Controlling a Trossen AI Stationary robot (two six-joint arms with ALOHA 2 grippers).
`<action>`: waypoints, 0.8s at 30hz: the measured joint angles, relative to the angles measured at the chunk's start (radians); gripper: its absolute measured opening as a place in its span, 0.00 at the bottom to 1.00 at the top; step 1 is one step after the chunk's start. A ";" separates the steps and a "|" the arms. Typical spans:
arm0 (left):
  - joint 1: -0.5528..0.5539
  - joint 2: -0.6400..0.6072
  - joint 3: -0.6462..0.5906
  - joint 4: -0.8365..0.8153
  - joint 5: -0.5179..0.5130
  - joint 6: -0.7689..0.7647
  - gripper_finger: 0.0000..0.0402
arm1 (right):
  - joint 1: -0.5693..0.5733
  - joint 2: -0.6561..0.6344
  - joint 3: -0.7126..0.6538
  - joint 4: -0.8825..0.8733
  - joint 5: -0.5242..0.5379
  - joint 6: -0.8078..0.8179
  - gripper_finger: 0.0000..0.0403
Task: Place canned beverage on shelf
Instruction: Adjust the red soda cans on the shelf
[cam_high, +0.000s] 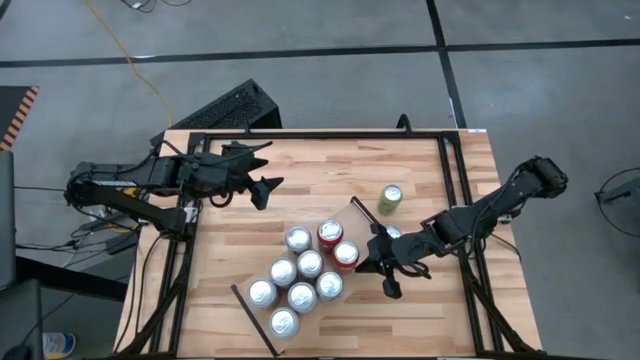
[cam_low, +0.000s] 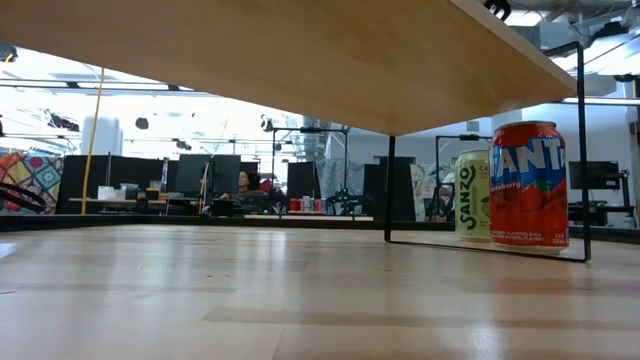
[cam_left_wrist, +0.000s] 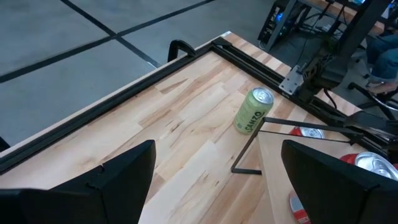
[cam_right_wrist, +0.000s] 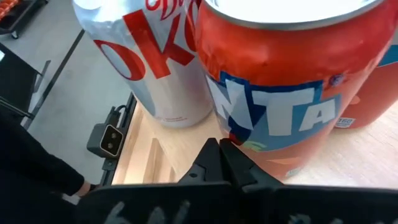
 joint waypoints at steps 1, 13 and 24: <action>0.000 0.000 0.000 0.000 0.000 0.000 0.83 | 0.000 0.000 0.000 0.000 0.000 -0.001 0.00; 0.000 0.000 0.000 0.001 0.002 0.000 0.83 | 0.008 -0.064 0.001 -0.029 -0.018 0.033 0.00; 0.000 0.000 0.000 0.008 0.033 -0.001 0.83 | -0.078 -0.274 0.001 -0.105 0.157 -0.063 0.02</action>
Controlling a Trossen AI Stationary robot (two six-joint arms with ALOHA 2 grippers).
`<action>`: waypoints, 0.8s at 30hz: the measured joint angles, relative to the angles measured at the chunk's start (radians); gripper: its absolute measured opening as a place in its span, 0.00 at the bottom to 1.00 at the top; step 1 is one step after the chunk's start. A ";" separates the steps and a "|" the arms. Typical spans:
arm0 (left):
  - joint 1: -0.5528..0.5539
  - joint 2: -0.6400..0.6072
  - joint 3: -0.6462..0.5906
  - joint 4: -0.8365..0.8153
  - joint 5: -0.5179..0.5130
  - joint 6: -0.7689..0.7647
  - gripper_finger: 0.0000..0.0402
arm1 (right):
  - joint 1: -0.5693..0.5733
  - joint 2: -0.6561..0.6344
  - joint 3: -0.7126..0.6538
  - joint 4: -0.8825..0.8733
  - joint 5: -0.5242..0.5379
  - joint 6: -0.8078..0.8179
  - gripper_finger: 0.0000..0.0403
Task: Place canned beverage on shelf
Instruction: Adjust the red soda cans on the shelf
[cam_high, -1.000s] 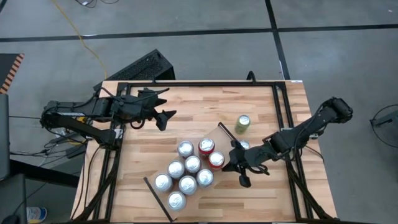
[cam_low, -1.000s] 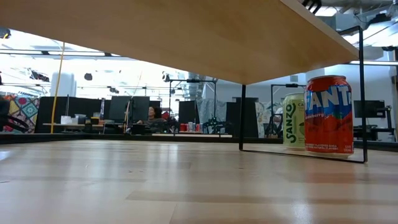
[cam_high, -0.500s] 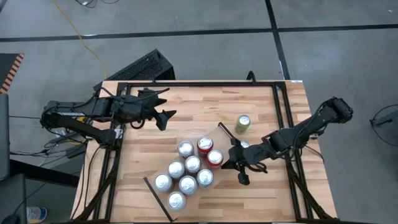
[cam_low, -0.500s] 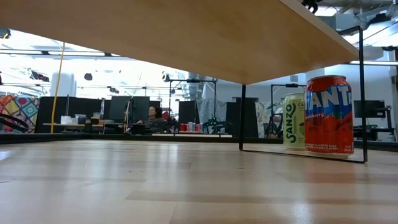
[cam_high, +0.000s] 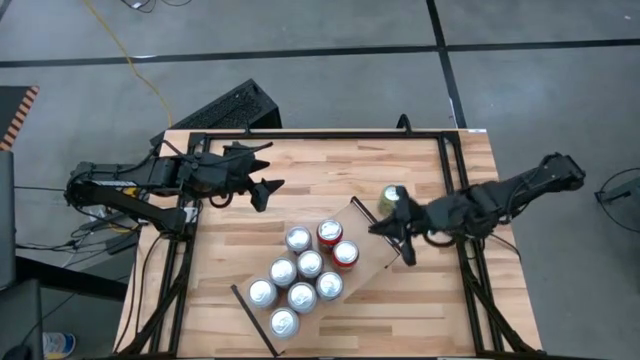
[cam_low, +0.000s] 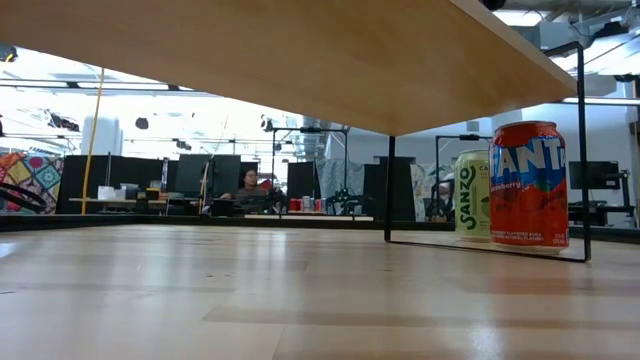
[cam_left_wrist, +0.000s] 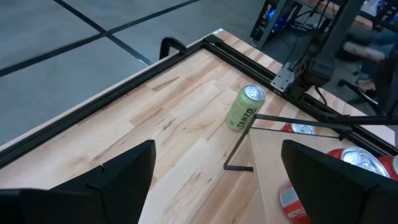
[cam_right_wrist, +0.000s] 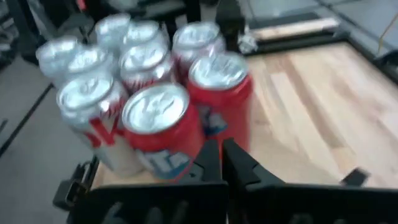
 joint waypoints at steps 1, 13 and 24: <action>0.000 0.000 0.000 0.000 0.000 -0.003 0.83 | -0.021 -0.014 0.000 0.005 -0.014 -0.012 0.04; 0.000 0.000 0.000 0.000 -0.020 -0.039 0.83 | -0.178 0.057 0.000 0.265 -0.135 -0.075 0.70; 0.000 0.000 0.000 -0.001 -0.033 -0.054 0.83 | -0.178 0.256 0.147 0.268 -0.160 -0.210 0.84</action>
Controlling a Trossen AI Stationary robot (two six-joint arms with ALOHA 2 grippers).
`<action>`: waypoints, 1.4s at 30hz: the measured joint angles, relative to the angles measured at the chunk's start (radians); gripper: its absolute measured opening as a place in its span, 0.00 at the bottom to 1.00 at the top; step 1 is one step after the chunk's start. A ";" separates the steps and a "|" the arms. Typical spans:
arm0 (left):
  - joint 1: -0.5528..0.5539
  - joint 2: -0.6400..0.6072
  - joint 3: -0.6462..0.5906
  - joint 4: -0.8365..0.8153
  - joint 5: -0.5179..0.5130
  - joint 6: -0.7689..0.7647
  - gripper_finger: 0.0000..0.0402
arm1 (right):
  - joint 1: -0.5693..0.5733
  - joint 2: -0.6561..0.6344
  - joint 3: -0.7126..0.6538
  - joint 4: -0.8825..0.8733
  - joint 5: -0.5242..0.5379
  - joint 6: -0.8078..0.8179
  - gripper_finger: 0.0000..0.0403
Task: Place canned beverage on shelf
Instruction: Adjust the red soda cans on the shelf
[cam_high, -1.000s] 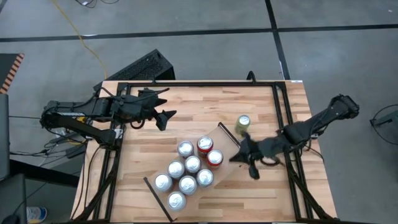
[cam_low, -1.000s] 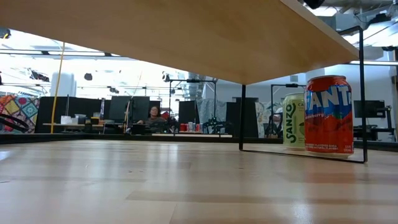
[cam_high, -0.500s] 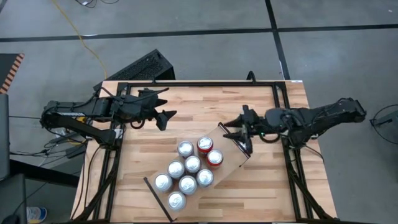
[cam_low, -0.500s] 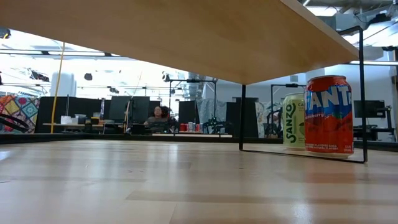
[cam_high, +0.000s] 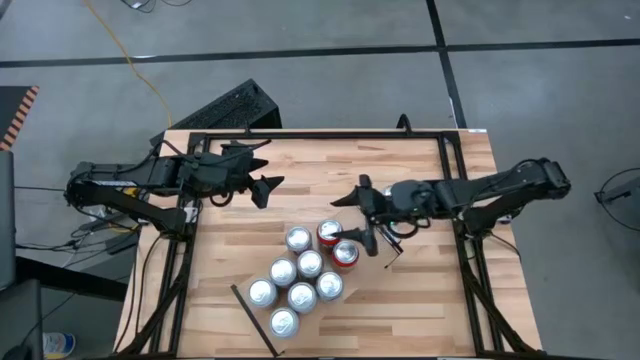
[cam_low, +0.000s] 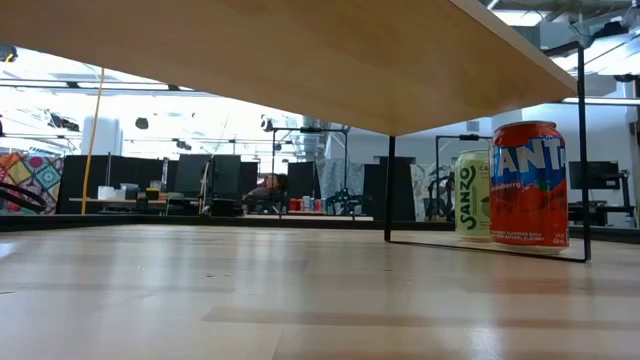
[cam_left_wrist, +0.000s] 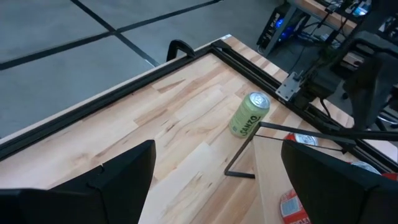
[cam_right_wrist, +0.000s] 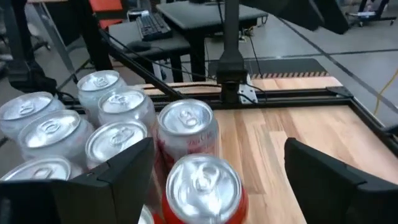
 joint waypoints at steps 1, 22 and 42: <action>0.000 0.000 0.000 0.000 0.000 -0.001 0.83 | -0.001 0.017 0.022 -0.012 -0.001 -0.007 0.84; 0.000 0.000 0.000 -0.007 0.001 -0.008 0.83 | -0.027 0.201 0.272 -0.388 -0.058 0.001 0.84; 0.000 0.000 0.000 -0.009 0.001 -0.008 0.83 | -0.110 0.174 0.281 -0.511 -0.240 -0.150 0.78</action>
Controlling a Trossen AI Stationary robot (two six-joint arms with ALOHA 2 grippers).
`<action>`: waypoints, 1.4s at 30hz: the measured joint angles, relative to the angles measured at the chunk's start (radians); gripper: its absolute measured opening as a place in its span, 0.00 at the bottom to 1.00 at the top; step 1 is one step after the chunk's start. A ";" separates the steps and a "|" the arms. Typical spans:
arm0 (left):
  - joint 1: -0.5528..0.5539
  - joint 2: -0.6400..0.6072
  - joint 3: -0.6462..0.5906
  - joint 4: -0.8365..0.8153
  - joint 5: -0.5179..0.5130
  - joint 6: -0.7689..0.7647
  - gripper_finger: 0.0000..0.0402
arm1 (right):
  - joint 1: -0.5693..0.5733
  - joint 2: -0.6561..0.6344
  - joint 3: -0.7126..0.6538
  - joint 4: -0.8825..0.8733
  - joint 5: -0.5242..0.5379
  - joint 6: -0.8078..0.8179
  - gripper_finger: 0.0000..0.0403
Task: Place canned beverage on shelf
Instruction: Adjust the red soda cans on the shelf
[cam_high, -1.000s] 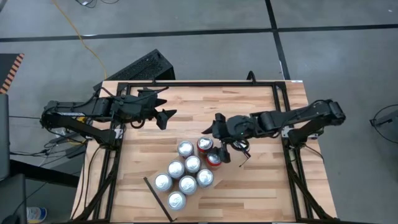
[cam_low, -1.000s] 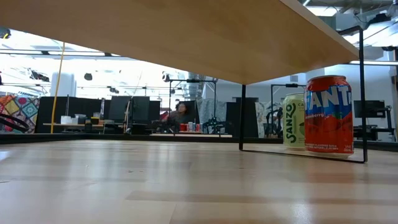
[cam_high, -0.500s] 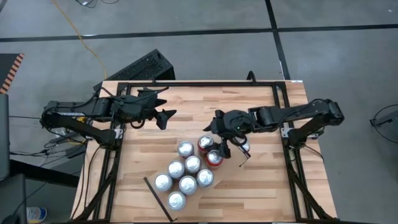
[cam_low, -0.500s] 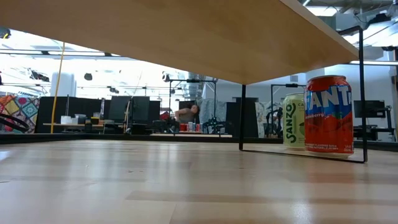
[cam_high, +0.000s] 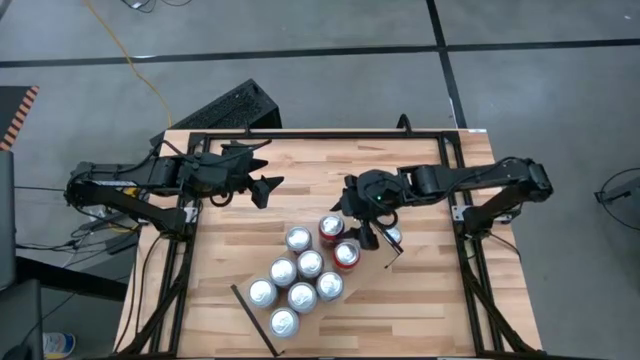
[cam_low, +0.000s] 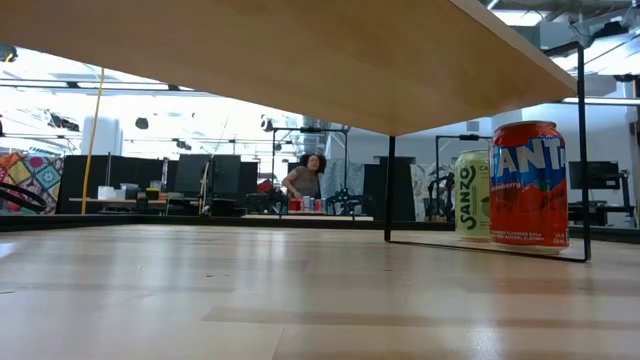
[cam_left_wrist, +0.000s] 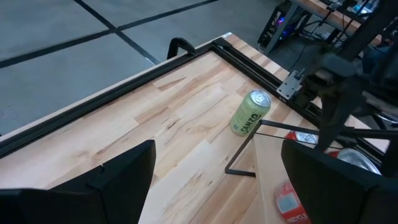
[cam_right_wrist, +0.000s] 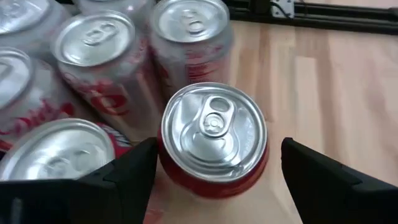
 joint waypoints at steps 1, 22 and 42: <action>0.000 0.000 0.000 0.000 0.000 0.000 0.83 | -0.003 0.000 0.009 -0.013 0.002 -0.013 0.78; 0.000 0.000 0.000 0.001 0.000 -0.007 0.83 | -0.031 -0.001 0.063 -0.102 -0.016 -0.221 0.75; 0.000 0.000 0.000 0.002 -0.028 -0.049 0.83 | -0.078 -0.038 0.062 -0.216 0.088 -0.153 0.75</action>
